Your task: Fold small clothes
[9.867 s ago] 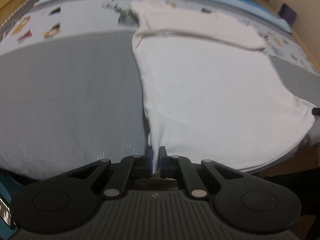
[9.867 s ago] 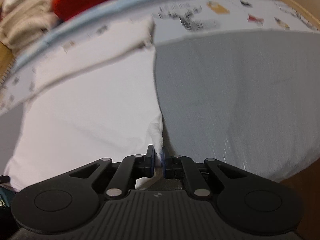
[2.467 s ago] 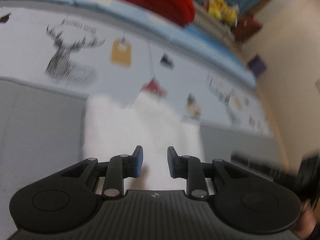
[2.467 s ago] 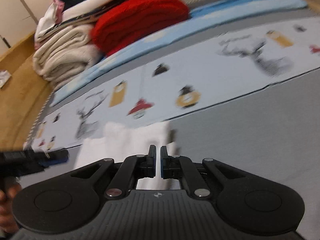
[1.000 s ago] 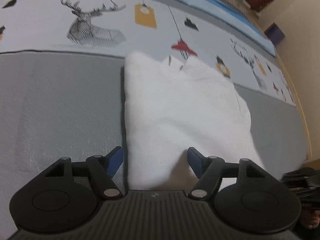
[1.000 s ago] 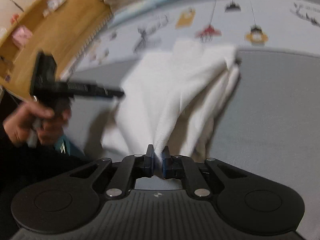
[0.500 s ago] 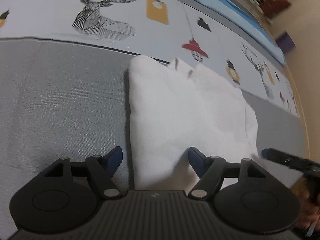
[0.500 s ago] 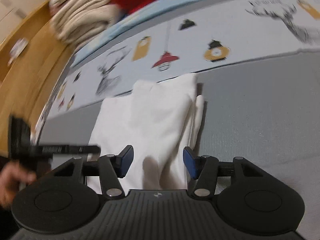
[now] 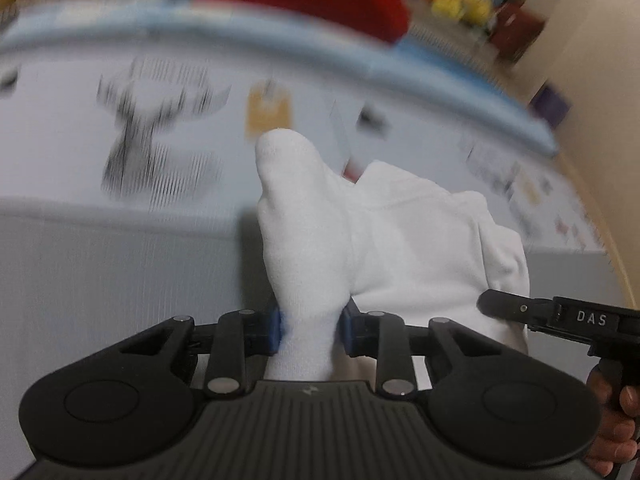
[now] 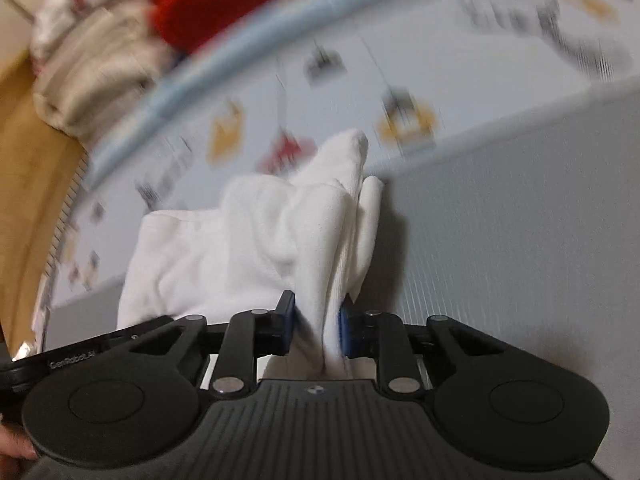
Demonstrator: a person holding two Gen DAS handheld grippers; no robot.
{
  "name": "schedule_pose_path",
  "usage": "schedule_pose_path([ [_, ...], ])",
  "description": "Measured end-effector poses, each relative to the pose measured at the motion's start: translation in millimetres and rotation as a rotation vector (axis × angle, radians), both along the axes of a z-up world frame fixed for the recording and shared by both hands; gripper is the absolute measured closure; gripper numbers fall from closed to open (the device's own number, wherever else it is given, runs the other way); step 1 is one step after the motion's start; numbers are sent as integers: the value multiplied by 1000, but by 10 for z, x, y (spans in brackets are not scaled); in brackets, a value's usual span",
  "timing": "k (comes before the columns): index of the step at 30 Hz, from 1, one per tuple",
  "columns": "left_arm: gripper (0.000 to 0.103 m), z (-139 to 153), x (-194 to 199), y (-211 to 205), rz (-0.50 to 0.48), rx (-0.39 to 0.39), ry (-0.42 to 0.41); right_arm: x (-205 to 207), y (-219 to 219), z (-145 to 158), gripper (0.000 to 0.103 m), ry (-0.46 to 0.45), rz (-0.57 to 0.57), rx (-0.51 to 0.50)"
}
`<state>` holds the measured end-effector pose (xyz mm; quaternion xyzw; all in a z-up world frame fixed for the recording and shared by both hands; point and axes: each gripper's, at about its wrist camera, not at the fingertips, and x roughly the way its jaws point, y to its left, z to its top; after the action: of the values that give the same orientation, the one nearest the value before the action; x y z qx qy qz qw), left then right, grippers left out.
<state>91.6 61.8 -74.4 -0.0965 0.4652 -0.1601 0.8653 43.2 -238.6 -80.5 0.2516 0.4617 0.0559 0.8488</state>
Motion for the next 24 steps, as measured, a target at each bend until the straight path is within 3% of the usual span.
schedule_pose_path([
  [2, 43, 146, 29, -2, 23, -20, -97, -10, -30, 184, 74, -124, -5, -29],
  [4, 28, 160, 88, 13, 43, -41, -114, 32, -95, 239, 54, -181, -67, -75],
  [6, 30, 80, 136, 44, 59, -32, -56, 85, -219, 189, 51, -140, -129, -128],
  [8, 31, -42, 177, 95, 91, -38, 26, 106, -324, 135, 51, -91, -148, -108],
  [12, 34, -316, 224, 178, 122, -117, 203, 136, -260, 24, 52, -25, -26, -33],
  [14, 45, -461, 239, 176, 120, -111, 253, 125, -165, -42, 52, 14, 48, -94],
  [15, 51, -525, 231, 159, 110, -84, 275, 124, -108, -94, 64, 43, 76, -125],
  [17, 82, -677, 202, 111, 85, -22, 327, 86, -70, -197, 88, 111, 92, -158],
  [19, 91, -635, 147, 126, 82, -36, 305, 73, -144, -248, 93, 144, 47, -113],
  [21, 92, -555, 111, 159, 78, -55, 273, 63, -171, -184, 94, 114, 16, -85],
  [24, 91, -694, 80, 184, 51, -29, 340, 29, -185, -174, 94, 108, 28, -90],
])
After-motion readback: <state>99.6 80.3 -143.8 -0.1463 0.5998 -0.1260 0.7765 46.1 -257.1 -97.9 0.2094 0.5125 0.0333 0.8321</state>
